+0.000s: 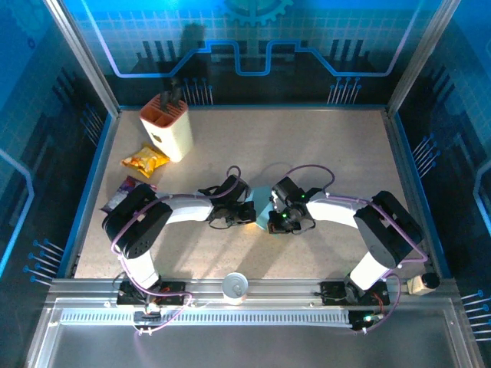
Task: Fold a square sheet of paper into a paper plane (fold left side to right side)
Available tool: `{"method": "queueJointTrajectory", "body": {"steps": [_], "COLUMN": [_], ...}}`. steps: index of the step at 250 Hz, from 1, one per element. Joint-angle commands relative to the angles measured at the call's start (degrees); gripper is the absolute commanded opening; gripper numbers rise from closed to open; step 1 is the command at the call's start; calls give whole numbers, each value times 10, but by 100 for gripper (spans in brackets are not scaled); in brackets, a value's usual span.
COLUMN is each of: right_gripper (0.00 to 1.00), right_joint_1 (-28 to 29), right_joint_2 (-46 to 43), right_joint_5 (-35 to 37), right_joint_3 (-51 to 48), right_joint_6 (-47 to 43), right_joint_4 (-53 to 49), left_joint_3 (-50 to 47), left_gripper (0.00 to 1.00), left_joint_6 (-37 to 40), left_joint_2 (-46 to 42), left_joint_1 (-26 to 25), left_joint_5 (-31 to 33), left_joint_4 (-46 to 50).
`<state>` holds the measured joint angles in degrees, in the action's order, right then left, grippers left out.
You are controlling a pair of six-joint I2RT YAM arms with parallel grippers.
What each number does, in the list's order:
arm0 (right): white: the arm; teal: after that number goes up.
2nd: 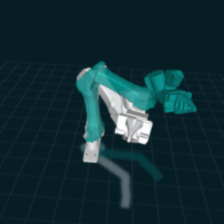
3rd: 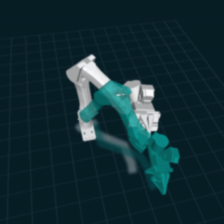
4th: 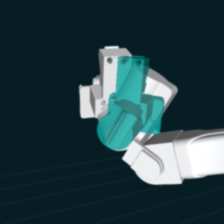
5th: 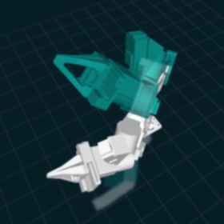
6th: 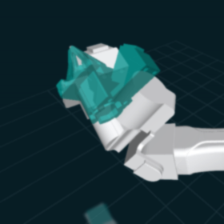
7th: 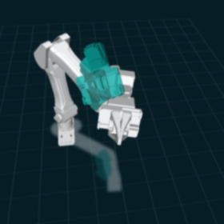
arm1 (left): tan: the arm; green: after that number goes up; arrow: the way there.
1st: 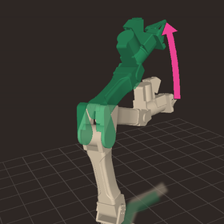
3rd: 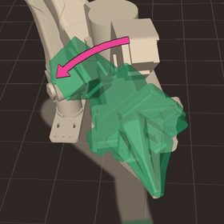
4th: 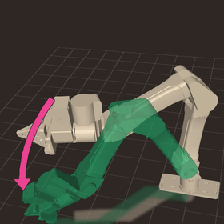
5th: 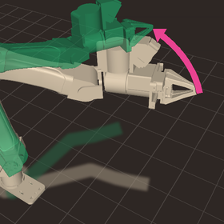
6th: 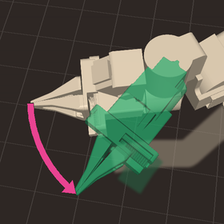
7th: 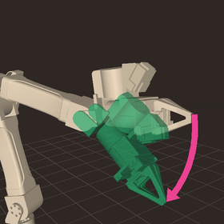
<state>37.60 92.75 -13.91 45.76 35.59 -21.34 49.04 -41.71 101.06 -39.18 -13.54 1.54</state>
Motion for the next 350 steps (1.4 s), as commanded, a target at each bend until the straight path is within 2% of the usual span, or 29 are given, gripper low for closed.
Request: {"method": "queueJointTrajectory", "body": {"steps": [1,41,204,259,350], "right_gripper": [0,0,0,0,0], "right_joint_1": [6,8,20,19,14], "right_joint_2": [-29,-43,58,71,40], "right_joint_5": [-8,-58,-44,-26,-18], "right_joint_3": [1,-1,59,51,3], "right_joint_6": [0,16,26,28,40], "right_joint_4": [-35,23,74,60,10], "left_joint_3": [3,2,11,12,15], "left_gripper": [0,0,0,0,0], "left_joint_6": [15,18,24,24,26], "left_joint_2": [15,18,19,19,25], "left_joint_1": [0,-1,-1,0,2], "left_joint_5": [32,26,28,37,43], "left_joint_4": [38,35,47,56,60]}}
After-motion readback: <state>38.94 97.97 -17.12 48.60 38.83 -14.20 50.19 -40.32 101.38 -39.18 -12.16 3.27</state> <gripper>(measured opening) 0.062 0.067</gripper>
